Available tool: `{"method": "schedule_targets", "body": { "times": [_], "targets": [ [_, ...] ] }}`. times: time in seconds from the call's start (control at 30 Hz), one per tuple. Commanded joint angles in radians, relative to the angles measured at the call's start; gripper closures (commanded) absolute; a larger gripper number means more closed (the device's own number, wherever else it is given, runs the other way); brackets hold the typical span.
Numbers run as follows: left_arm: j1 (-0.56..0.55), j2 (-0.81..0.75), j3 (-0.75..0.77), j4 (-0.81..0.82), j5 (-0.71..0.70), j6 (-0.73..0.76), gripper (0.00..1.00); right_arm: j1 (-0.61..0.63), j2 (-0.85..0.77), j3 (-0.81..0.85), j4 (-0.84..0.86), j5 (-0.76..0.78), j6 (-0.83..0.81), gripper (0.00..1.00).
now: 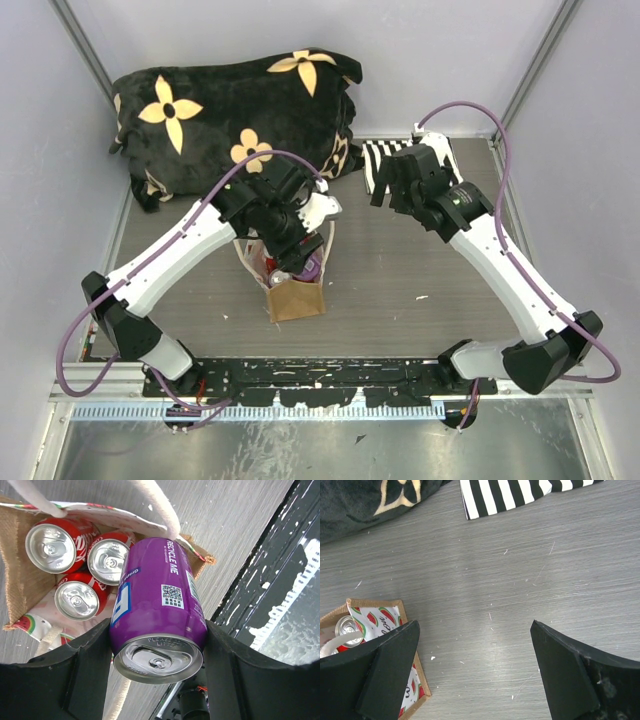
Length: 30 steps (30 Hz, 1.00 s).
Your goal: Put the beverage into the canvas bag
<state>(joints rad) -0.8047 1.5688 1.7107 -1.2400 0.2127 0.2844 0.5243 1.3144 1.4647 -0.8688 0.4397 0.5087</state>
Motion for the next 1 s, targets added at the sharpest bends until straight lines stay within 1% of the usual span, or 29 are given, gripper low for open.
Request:
{"method": "schedule_targets", "body": {
  "times": [0.0,0.47,0.97],
  "targets": [
    [-0.017,-0.047,-0.03,0.044,-0.027,0.036,1.0,-0.007,-0.052,-0.01,0.021,0.005,0.022,0.01],
    [-0.104,-0.058,-0.09,0.01,0.042,0.047,1.0,-0.009,-0.064,-0.02,0.021,-0.005,0.029,0.01],
    [-0.111,-0.002,-0.159,0.071,0.013,0.066,1.0,-0.009,-0.084,-0.038,0.007,-0.005,0.039,0.01]
  ]
}}
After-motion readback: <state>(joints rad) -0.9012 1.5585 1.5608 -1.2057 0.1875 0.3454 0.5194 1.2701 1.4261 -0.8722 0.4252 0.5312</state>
